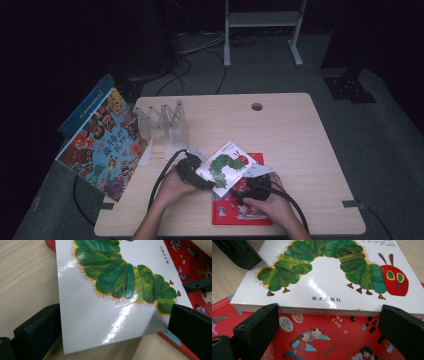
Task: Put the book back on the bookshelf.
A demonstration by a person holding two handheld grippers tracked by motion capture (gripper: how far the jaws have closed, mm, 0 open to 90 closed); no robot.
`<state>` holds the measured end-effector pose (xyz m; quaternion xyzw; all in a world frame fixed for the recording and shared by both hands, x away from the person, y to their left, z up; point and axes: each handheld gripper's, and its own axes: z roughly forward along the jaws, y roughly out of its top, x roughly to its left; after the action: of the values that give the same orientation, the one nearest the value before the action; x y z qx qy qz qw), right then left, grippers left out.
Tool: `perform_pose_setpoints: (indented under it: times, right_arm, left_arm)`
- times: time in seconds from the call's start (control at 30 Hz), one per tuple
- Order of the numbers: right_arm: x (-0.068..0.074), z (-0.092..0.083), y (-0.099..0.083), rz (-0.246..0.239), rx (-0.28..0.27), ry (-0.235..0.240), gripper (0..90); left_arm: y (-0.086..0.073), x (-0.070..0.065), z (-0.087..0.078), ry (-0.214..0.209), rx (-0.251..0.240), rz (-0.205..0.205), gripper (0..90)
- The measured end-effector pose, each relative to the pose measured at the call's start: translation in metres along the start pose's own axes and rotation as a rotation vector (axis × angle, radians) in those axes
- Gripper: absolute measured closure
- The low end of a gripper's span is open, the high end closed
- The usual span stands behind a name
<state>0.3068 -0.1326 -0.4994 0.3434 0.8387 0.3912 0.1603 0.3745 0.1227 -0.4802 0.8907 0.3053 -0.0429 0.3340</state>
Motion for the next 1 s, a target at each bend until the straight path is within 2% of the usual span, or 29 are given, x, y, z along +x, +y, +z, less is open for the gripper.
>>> perform_pose_setpoints:
  times: [0.17, 0.33, 0.5, 0.73, 0.83, 1.0]
  right_arm:
    - [0.000, 0.000, -0.001, -0.001, -0.006, 0.001, 2.5]
    - [0.000, 0.000, -0.001, 0.001, -0.007, 0.003, 2.3]
    - [-0.001, 0.001, -0.001, 0.002, -0.007, 0.004, 2.2]
    - [-0.001, 0.001, -0.001, 0.003, -0.006, 0.005, 1.7]
    - [-0.001, 0.001, -0.001, 0.005, -0.006, 0.004, 1.6]
    - [-0.002, 0.001, -0.001, -0.003, -0.007, 0.007, 1.6]
  left_arm:
    - [0.001, 0.000, 0.000, 0.000, 0.005, -0.008, 0.0]
    - [0.001, 0.003, -0.003, -0.035, -0.016, -0.046, 0.0]
    - [0.002, 0.002, -0.005, -0.034, -0.015, -0.041, 0.0]
    - [0.005, -0.001, -0.016, -0.043, -0.060, -0.041, 0.0]
    - [0.008, -0.004, -0.023, -0.049, -0.084, -0.027, 0.0]
    - [0.013, -0.011, -0.032, -0.040, -0.096, -0.001, 0.2]
